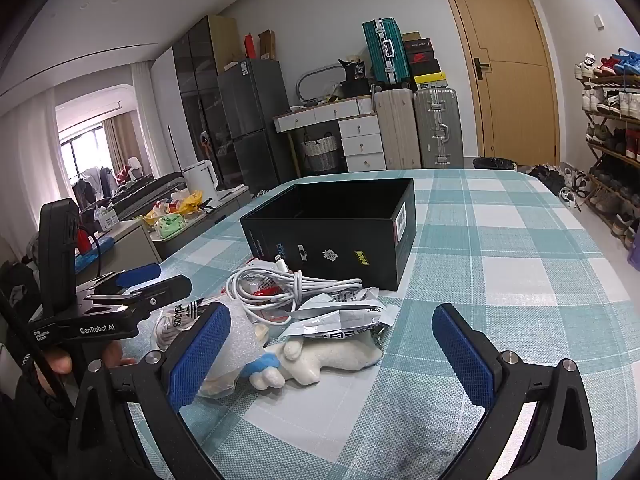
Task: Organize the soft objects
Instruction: 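Move the left tool toward the lace bag while the right tool approaches the foam block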
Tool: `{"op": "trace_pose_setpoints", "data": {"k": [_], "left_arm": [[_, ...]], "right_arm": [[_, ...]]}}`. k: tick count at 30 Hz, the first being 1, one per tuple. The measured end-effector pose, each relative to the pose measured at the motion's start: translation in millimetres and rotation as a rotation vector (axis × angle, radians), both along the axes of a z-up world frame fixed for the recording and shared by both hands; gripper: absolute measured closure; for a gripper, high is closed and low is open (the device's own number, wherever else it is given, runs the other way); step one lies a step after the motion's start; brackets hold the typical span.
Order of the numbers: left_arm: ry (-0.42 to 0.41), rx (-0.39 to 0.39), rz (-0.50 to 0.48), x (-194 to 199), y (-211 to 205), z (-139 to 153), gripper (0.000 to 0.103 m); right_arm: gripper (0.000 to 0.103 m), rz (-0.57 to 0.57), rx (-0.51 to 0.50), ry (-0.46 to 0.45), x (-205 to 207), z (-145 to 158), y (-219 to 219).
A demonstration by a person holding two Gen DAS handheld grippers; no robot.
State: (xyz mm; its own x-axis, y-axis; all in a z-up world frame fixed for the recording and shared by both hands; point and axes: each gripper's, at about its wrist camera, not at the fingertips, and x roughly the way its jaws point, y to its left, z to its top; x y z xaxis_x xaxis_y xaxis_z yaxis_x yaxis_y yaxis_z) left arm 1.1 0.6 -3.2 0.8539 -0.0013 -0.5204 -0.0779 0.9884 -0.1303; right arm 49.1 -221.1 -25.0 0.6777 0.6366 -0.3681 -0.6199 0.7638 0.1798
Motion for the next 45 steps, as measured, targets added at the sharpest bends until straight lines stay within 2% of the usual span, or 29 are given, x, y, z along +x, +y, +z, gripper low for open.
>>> {"op": "trace_pose_setpoints", "data": {"k": [28, 34, 41, 45], "left_arm": [[0.011, 0.009, -0.018, -2.6, 4.4, -1.1, 0.000], [-0.022, 0.000, -0.021, -7.5, 3.7, 5.8, 0.000], [-0.024, 0.101, -0.034, -10.3, 1.1, 15.1, 0.000], [0.003, 0.097, -0.050, -9.2, 7.0, 18.0, 0.000]], "right_arm": [[0.000, 0.026, -0.020, -0.009, -3.8, 3.8, 4.1], [0.000, 0.059, -0.051, -0.020, -7.7, 10.1, 12.3], [0.000, 0.059, -0.099, -0.014, -9.5, 15.9, 20.4], [0.000, 0.061, -0.127, -0.009, -8.6, 16.9, 27.5]]}}
